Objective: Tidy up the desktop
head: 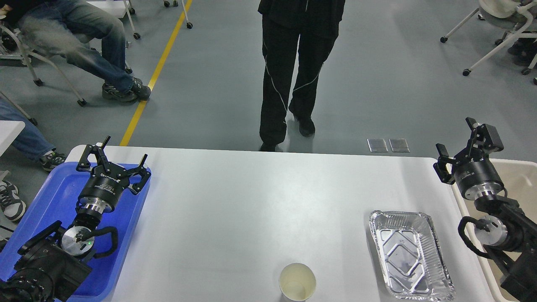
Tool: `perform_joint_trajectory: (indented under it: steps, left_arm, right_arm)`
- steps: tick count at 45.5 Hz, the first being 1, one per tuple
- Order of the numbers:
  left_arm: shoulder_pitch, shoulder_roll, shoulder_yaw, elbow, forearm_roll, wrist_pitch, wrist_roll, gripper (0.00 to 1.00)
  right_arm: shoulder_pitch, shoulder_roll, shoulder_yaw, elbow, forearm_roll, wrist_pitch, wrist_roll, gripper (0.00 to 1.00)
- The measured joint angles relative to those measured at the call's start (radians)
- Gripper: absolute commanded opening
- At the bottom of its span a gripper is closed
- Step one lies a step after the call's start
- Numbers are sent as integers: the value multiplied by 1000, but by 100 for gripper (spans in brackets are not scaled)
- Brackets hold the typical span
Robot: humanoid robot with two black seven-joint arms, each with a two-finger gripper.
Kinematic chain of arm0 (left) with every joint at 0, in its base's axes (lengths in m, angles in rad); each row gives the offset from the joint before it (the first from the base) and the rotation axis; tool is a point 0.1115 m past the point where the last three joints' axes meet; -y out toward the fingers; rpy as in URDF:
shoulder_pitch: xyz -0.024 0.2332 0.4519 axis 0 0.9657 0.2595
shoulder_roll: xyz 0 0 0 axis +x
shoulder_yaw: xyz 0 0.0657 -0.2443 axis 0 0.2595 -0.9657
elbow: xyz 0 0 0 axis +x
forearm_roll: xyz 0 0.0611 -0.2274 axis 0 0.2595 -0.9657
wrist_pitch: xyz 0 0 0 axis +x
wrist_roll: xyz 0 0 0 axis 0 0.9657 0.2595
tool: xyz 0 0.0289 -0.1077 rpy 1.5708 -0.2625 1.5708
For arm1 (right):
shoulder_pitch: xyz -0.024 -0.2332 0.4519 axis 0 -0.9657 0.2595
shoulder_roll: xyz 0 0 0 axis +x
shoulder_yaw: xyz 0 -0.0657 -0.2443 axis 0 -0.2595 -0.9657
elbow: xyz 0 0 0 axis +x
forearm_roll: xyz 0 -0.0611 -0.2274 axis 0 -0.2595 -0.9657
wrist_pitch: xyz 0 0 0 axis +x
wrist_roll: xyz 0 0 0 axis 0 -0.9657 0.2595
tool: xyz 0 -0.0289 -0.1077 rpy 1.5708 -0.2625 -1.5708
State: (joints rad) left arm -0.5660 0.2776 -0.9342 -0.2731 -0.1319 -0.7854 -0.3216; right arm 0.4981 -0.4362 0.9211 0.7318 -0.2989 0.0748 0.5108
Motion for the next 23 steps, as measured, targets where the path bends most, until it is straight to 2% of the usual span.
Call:
perform_joint_trajectory:
  steps: [23]
  left_arm:
    - [0, 1, 0, 0, 0, 0, 0, 100]
  right_arm:
    - [-5, -1, 0, 0, 0, 1, 0, 100]
